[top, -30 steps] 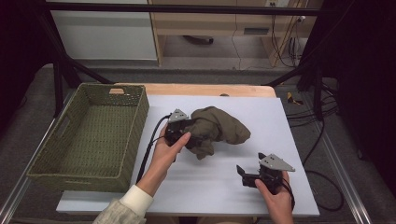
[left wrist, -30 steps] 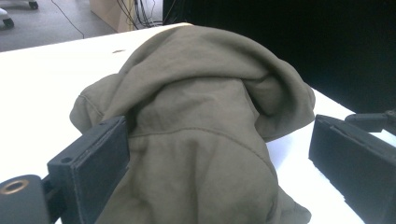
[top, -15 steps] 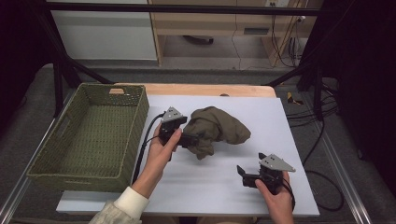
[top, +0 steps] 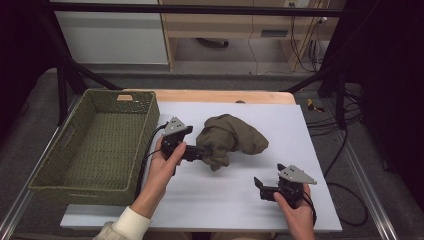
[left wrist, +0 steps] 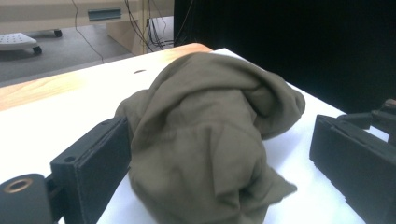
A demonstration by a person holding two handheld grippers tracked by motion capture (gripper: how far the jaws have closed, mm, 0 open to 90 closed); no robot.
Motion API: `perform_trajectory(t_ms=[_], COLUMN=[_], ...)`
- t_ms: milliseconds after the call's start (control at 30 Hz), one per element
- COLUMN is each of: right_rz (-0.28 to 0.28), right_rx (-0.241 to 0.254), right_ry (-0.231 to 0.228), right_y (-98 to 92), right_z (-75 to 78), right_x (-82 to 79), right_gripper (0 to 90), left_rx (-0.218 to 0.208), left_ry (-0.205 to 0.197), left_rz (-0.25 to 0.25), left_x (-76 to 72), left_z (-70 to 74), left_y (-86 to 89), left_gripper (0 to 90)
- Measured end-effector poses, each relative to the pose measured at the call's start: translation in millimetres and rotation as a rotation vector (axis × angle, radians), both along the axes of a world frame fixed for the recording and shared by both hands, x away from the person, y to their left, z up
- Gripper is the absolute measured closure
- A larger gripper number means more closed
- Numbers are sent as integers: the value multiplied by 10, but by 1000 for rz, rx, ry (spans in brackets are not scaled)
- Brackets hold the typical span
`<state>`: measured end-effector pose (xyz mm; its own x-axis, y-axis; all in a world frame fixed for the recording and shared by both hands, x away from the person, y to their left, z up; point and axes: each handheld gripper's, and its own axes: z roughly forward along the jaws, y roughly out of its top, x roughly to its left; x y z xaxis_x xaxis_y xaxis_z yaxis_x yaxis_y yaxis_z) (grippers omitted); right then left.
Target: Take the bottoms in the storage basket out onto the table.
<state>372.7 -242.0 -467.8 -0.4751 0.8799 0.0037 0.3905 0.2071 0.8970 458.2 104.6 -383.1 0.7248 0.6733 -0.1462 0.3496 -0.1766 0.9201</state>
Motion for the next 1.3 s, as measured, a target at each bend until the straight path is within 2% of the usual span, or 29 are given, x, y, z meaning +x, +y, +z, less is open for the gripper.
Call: perform_trajectory(t_ms=[333, 633, 767, 1300], right_rz=[5, 3, 1, 2], right_rx=[-5, -5, -1, -5], right_ry=[1, 3, 0, 2], right_y=[9, 5, -5, 3], right_z=[-5, -6, -2, -3], right_x=[2, -1, -4, -5], right_gripper=[45, 45, 45, 45], left_rx=[5, 33, 67, 85], left_ry=[21, 33, 50, 85], left_rz=[21, 3, -2, 2], left_x=[-122, -272, -334, -514], left_z=[-157, -299, -361, -544], left_y=[202, 221, 217, 337], left_gripper=[53, 54, 54, 57])
